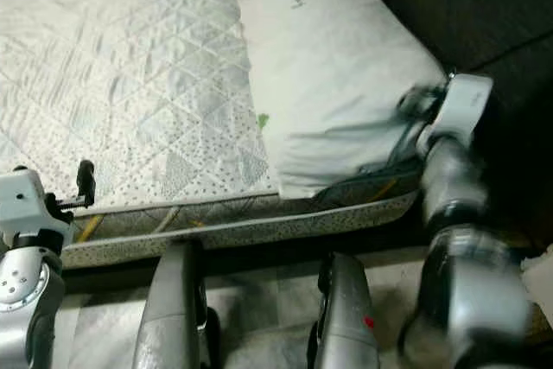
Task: Clean up the room
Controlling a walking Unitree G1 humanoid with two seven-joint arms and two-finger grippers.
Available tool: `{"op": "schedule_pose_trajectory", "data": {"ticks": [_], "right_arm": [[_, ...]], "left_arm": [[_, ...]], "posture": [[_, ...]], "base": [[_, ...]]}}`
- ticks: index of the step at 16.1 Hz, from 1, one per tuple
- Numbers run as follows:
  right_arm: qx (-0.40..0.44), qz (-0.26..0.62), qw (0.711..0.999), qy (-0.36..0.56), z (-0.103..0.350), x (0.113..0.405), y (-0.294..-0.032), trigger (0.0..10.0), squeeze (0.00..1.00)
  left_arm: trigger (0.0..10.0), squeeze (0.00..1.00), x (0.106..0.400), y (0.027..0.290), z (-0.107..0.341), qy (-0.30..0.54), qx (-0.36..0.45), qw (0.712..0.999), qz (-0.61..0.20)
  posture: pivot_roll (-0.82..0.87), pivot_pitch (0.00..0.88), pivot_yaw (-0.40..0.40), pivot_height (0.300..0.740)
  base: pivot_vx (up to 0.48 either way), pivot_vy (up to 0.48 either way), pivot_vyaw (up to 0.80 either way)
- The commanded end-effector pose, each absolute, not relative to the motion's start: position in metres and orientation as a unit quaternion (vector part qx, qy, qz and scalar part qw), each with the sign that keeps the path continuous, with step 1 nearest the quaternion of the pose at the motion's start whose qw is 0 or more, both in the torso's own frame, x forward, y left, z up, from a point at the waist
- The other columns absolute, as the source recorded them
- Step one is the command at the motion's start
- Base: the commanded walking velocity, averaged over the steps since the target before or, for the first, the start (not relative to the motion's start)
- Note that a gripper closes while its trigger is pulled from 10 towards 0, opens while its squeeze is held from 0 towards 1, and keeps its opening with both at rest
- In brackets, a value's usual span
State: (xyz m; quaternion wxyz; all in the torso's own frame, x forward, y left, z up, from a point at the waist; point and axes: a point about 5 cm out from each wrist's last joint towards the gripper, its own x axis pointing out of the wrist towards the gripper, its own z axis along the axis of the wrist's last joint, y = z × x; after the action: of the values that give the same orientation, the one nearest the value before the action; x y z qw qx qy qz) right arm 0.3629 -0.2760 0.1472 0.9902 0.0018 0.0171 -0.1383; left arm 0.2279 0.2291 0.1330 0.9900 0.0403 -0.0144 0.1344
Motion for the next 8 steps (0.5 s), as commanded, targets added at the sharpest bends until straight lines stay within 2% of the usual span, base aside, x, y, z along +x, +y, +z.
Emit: {"op": "schedule_pose_trajectory", "data": {"ticks": [1, 2, 3, 5, 8], "right_arm": [[0.007, -0.141, 0.990, -0.017, 0.154, 0.360, -0.271, 0.0, 0.00], [0.011, -0.129, 0.991, -0.020, 0.149, 0.357, -0.262, 0.0, 0.00], [0.028, -0.088, 0.995, -0.025, 0.135, 0.342, -0.226, 0.0, 0.00], [0.040, -0.048, 0.998, -0.026, 0.125, 0.326, -0.197, 0.0, 0.00], [0.041, -0.017, 0.999, -0.024, 0.122, 0.312, -0.183, 0.0, 0.00]], "left_arm": [[10.0, 0.00, 0.225, 0.235, 0.135, -0.013, 0.044, 0.989, 0.139], [10.0, 0.00, 0.225, 0.236, 0.135, -0.013, 0.045, 0.989, 0.139], [10.0, 0.00, 0.228, 0.235, 0.135, -0.012, 0.050, 0.990, 0.132], [10.0, 0.00, 0.230, 0.234, 0.137, -0.014, 0.056, 0.990, 0.125], [10.0, 0.00, 0.231, 0.234, 0.139, -0.015, 0.057, 0.990, 0.125]], "posture": [[0.03, 0.099, 0.085, 0.537], [0.03, 0.098, 0.087, 0.537], [0.02, 0.095, 0.100, 0.537], [0.02, 0.091, 0.106, 0.537], [0.02, 0.090, 0.107, 0.537]], "base": [[0.000, 0.000, 0.00], [0.000, 0.000, 0.00], [0.000, 0.000, 0.00], [0.000, 0.000, 0.00], [0.000, 0.000, 0.00]]}}
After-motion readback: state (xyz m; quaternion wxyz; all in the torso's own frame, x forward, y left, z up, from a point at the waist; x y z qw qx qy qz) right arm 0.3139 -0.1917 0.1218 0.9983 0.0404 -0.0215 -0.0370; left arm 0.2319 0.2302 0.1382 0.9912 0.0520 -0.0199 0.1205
